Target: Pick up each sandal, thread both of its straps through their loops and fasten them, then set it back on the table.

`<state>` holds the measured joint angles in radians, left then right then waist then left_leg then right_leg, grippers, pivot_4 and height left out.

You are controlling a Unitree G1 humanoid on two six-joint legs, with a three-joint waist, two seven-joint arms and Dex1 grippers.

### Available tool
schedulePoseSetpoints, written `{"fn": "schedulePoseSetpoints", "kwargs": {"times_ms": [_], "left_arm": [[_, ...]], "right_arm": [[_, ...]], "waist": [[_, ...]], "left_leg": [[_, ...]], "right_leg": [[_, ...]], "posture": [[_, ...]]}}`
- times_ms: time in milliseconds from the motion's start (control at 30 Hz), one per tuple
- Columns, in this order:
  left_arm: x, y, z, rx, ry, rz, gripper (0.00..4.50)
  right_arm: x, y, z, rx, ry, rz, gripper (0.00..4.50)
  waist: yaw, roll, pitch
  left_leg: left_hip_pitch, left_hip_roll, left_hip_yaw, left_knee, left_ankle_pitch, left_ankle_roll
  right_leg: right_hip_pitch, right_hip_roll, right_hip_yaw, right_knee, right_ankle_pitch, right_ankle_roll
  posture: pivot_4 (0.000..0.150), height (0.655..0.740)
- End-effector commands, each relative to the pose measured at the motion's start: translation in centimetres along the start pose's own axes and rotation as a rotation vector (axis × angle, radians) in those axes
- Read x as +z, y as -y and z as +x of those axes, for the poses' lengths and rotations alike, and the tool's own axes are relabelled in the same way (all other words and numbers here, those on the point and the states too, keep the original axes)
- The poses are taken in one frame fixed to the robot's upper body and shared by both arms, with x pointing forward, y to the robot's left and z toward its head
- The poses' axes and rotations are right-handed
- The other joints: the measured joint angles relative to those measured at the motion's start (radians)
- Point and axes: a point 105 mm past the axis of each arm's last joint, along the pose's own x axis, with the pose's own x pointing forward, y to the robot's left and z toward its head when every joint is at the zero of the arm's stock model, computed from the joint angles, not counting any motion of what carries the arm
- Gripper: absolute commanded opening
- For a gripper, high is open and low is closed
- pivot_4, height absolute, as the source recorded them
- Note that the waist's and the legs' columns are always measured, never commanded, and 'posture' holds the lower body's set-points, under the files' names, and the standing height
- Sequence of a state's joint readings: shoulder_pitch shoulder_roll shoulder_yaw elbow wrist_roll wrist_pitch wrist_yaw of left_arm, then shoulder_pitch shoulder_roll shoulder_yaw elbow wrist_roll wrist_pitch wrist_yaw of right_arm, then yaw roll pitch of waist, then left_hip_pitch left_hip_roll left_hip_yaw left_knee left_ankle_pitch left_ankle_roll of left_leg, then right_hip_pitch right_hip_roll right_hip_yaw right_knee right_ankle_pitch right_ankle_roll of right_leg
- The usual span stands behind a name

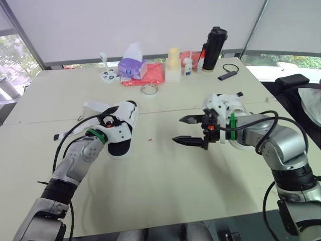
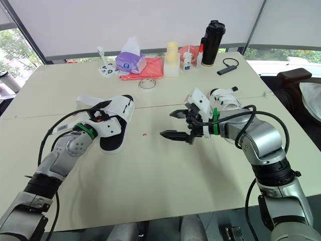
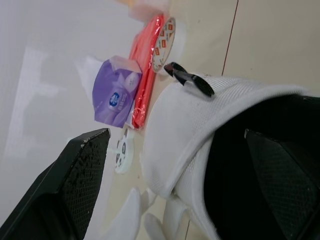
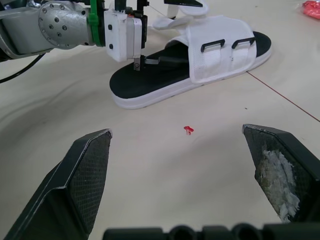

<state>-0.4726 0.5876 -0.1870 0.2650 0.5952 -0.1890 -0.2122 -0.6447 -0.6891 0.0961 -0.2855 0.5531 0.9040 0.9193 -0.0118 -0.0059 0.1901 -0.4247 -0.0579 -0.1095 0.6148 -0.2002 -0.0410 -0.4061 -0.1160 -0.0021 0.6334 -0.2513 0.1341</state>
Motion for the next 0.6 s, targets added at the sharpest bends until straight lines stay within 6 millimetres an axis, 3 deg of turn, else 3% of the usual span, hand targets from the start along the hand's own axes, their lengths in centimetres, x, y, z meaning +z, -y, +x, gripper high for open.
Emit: {"fn": "schedulePoseSetpoints", "kwargs": {"times_ms": [33,367,467,600], "left_arm": [[0.2,-0.5,0.6,0.032,0.009,0.029,4.48],[-1.0,-0.1,3.7,0.063,-0.044,0.04,4.48],[-1.4,0.0,3.9,0.059,-0.052,0.038,3.6],[-1.7,0.4,3.8,0.049,-0.051,0.038,1.58]], "right_arm": [[1.2,0.0,-0.3,-0.013,0.032,-0.052,4.5],[1.3,0.4,-0.4,-0.039,0.034,-0.059,4.5],[1.3,0.5,-0.4,-0.047,0.035,-0.06,4.5],[1.3,0.6,-0.5,-0.055,0.036,-0.059,4.5]], "waist": [[0.0,0.0,0.0],[0.0,-0.001,0.0],[-0.002,-0.001,0.0],[-0.001,0.0,-0.001]], "left_leg": [[0.0,0.0,0.0,0.001,0.0,0.0],[0.0,-0.001,-0.001,0.003,0.0,0.0],[0.0,-0.001,-0.001,0.003,0.0,0.0],[0.001,-0.001,-0.001,0.003,0.0,0.0]], "right_leg": [[0.0,0.0,0.0,0.001,0.0,0.0],[0.001,0.0,0.0,0.002,0.001,0.001],[0.001,0.0,0.0,0.003,0.001,0.001],[0.001,0.0,0.0,0.004,0.001,0.001]], "posture": [[0.15,0.74],[0.15,0.74],[0.15,0.74],[0.15,0.74]]}}
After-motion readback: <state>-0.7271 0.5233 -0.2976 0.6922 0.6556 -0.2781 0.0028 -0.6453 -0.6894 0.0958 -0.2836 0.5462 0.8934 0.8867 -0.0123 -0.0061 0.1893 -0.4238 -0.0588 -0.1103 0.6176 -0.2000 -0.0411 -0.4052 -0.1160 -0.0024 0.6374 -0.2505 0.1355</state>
